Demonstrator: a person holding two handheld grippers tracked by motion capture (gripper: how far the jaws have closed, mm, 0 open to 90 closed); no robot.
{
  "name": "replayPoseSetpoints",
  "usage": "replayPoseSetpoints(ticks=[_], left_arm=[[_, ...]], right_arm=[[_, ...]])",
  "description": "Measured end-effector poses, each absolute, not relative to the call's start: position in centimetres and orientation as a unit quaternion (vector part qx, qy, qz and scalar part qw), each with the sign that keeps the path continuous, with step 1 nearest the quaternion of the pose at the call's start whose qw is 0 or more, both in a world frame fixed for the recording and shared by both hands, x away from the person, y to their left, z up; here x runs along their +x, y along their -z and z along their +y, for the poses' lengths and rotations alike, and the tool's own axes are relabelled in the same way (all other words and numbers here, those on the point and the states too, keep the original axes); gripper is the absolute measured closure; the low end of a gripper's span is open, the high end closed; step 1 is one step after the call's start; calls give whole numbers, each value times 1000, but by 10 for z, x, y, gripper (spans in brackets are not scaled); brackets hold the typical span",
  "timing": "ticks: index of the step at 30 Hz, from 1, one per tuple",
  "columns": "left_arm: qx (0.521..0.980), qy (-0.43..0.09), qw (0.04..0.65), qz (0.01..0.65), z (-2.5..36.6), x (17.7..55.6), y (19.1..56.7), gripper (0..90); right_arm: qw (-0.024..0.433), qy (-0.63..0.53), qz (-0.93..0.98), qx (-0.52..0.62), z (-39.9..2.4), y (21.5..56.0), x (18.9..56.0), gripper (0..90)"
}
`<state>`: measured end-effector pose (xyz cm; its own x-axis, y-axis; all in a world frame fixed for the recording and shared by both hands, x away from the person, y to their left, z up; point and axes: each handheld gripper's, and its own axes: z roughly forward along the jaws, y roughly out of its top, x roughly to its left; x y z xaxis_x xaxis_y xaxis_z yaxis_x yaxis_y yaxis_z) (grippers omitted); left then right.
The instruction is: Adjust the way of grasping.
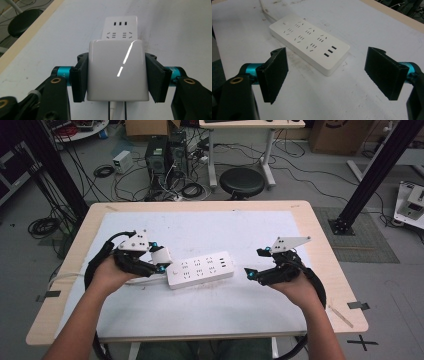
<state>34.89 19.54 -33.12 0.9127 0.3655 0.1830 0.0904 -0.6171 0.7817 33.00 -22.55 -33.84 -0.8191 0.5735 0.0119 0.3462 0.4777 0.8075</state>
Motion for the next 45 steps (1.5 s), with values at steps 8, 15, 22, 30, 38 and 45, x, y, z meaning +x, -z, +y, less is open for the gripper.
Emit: replayPoseSetpoints(ticks=[8,15,22,30,38,45], left_arm=[[880,-170,434,93,164,335,344,424],[869,-205,449,33,130,309,359,424],[858,-242,453,-2,108,291,373,425],[848,-269,455,-21,99,282,381,425],[838,-288,462,-31,94,276,386,425],[830,-295,472,-31,93,274,384,425]], right_arm=[[106,-439,853,261,-213,343,325,194],[60,-453,850,263,-199,352,316,194],[2,-480,829,286,-187,368,311,195],[-64,-517,799,299,-176,383,314,195],[-118,-524,789,299,-152,393,318,198],[-146,-533,778,297,-141,397,322,256]])
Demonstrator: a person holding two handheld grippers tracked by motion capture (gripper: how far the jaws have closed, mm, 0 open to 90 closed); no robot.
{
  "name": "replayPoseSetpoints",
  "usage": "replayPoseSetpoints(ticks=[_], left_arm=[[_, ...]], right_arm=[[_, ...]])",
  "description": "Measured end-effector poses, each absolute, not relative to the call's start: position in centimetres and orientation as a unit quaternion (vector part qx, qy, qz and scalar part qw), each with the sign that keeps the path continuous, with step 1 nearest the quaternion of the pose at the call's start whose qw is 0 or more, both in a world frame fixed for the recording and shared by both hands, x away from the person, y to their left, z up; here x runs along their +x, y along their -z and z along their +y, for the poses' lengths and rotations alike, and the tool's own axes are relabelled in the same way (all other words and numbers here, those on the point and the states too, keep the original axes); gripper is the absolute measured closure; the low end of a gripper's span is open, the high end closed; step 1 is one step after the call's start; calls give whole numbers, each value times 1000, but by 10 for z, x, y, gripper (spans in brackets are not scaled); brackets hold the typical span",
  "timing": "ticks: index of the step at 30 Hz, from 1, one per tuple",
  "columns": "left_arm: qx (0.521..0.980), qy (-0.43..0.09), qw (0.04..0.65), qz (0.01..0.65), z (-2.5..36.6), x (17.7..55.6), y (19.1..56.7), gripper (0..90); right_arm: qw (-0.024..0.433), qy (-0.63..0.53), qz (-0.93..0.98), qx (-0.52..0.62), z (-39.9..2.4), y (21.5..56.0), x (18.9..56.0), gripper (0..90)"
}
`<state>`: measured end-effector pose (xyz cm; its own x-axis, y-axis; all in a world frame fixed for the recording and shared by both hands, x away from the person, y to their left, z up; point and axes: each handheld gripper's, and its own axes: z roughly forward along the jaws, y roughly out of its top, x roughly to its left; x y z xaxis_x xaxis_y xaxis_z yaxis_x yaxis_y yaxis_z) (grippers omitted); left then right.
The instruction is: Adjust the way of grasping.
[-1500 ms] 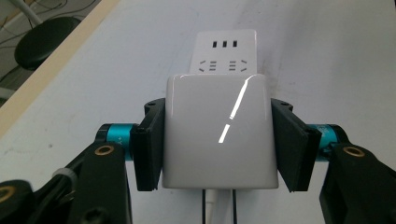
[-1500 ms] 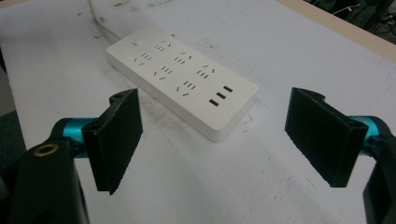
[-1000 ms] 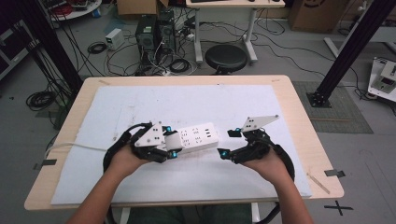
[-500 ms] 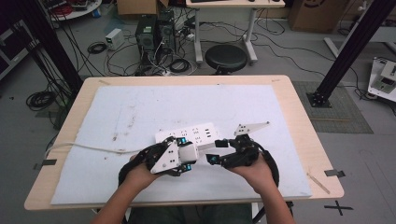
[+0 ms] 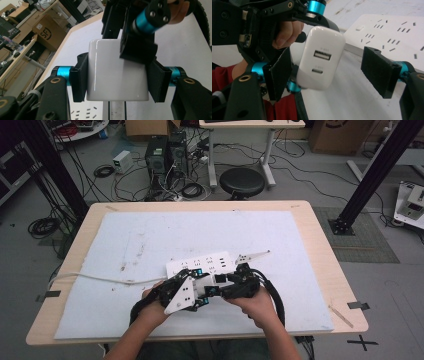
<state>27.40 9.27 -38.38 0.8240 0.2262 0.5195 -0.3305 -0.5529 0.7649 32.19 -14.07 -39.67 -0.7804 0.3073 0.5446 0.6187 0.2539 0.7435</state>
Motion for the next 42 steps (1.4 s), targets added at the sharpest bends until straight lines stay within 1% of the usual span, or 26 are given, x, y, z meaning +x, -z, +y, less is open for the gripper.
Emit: replayPoseSetpoints(ticks=[2,3,5,13,19,22,24,29,32,34,35,36,37,40,41,42], left_arm=[[831,-293,470,-35,92,274,383,425],[831,-299,468,-37,91,274,382,425],[832,-294,468,-37,91,274,382,425],[830,-300,469,-34,92,274,382,425],[830,-302,469,-34,92,274,381,425],[830,-305,466,-33,91,274,381,425],[830,-309,464,-32,91,275,382,425],[831,-316,456,-42,90,275,382,421],[833,-313,454,-42,90,277,380,410],[832,-314,455,-38,91,278,379,395],[831,-315,457,-32,91,278,379,349],[828,-330,453,-21,94,278,377,278],[828,-330,453,-21,94,278,377,251],[826,-329,457,-13,101,277,375,226],[827,-324,459,-7,106,277,373,224],[827,-324,459,-7,106,277,373,224]], right_arm=[[155,539,-774,-293,-139,397,323,299],[154,541,-773,-292,-138,397,323,302],[162,545,-769,-292,-137,398,324,340],[168,553,-761,-294,-135,399,326,455],[174,556,-757,-295,-132,401,327,467],[180,554,-757,-296,-131,402,327,497],[179,558,-757,-289,-131,402,326,560],[190,552,-755,-299,-131,402,327,599],[189,556,-755,-291,-131,400,326,624],[183,555,-757,-293,-131,399,326,628],[171,551,-761,-298,-132,399,325,629],[168,551,-760,-301,-135,398,326,631],[165,553,-759,-302,-137,397,326,631],[157,559,-755,-305,-142,394,327,631],[143,559,-757,-308,-149,390,327,631],[143,559,-757,-308,-149,390,327,631]])
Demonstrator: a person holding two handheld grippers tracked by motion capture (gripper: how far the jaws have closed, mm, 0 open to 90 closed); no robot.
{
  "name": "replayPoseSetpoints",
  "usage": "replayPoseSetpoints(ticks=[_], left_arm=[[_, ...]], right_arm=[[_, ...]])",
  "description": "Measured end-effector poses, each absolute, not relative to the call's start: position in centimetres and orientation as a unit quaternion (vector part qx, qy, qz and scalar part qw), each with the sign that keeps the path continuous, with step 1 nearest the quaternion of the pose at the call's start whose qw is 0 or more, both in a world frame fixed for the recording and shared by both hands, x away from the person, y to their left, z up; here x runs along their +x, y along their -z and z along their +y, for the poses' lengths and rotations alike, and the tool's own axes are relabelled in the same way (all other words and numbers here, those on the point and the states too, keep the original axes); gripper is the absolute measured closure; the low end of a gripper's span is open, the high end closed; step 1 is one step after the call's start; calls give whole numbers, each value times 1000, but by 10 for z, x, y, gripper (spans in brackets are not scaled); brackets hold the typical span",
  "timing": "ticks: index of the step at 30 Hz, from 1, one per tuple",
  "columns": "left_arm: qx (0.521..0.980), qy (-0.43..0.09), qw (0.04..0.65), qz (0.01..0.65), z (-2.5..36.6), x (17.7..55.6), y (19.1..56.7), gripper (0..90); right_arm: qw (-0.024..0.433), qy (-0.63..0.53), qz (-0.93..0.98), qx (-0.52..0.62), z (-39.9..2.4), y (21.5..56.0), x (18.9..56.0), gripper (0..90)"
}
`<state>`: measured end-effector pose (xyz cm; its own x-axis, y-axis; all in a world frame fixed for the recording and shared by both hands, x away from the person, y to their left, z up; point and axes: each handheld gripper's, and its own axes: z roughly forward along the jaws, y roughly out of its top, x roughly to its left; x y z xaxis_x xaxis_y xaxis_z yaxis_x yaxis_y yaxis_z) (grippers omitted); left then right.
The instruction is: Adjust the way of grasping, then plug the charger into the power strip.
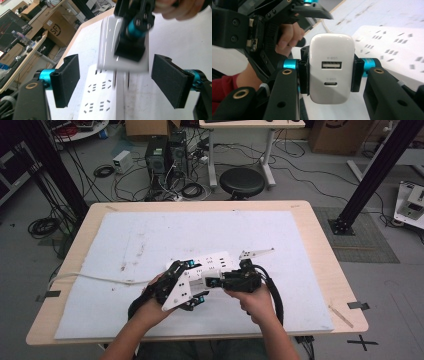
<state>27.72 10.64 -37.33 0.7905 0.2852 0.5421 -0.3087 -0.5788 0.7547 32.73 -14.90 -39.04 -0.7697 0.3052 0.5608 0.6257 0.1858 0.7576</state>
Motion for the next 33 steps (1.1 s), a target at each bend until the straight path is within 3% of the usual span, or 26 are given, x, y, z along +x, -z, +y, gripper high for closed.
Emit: replayPoseSetpoints(ticks=[13,23,29,33], left_arm=[[857,-254,432,117,162,299,355,194],[855,-270,411,168,207,318,338,194],[851,-272,411,182,215,325,336,194],[851,-269,409,191,216,327,339,194]], right_arm=[[25,567,-762,-311,-202,355,327,631],[-13,565,-762,-316,-221,350,328,631],[-21,556,-769,-314,-223,349,330,631],[-57,535,-790,-292,-215,345,335,631]])
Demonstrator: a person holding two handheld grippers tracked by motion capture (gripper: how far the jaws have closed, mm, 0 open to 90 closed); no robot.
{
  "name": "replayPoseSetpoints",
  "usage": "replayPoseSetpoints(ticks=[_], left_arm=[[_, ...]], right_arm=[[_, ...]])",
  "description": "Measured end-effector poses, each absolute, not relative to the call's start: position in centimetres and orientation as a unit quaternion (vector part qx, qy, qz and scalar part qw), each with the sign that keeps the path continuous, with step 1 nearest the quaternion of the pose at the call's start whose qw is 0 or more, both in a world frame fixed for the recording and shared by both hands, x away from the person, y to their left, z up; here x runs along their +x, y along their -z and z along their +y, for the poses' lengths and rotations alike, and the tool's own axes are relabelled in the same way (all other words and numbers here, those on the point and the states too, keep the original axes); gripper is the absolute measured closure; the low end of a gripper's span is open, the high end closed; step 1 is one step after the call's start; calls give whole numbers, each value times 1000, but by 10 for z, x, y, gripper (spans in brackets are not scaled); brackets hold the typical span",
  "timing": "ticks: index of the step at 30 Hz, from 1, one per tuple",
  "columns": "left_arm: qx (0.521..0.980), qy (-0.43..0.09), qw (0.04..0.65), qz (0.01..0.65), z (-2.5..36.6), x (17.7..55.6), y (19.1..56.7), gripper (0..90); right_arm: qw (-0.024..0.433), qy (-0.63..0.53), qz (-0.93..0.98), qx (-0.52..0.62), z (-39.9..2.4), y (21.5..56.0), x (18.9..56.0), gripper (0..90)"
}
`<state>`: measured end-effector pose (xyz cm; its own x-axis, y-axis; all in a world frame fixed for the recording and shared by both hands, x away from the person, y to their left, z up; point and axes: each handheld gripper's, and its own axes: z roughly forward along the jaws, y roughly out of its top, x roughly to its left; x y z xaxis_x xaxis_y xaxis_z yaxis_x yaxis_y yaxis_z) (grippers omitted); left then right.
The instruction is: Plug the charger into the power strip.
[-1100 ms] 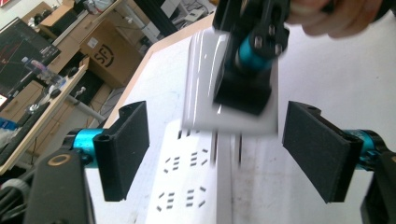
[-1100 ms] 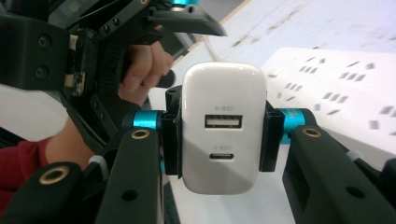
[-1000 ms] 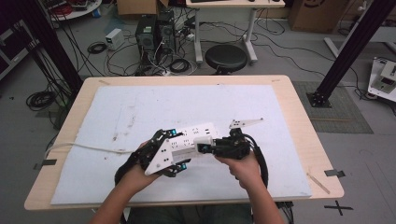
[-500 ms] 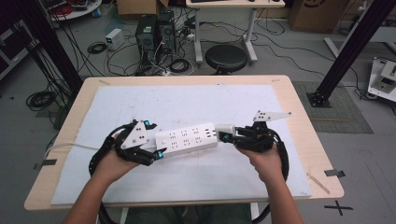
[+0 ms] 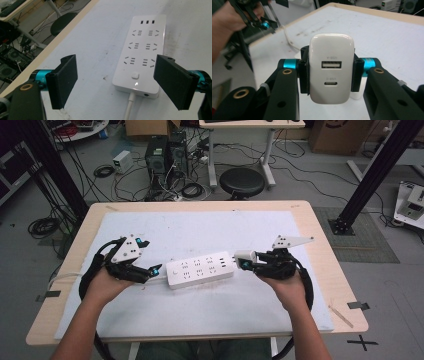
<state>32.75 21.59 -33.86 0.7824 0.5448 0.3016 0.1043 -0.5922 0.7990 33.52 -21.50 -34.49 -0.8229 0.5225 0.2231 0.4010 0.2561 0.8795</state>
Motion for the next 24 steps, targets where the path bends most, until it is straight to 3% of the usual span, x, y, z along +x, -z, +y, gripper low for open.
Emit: replayPoseSetpoints(ticks=[11,16,24], left_arm=[[850,-264,411,199,224,323,350,194],[848,-266,409,206,229,320,352,194],[851,-264,405,206,230,321,354,194]], right_arm=[[176,-418,847,277,-179,333,350,632],[184,-366,876,254,-171,326,360,632],[137,-312,918,204,-159,317,385,632]])
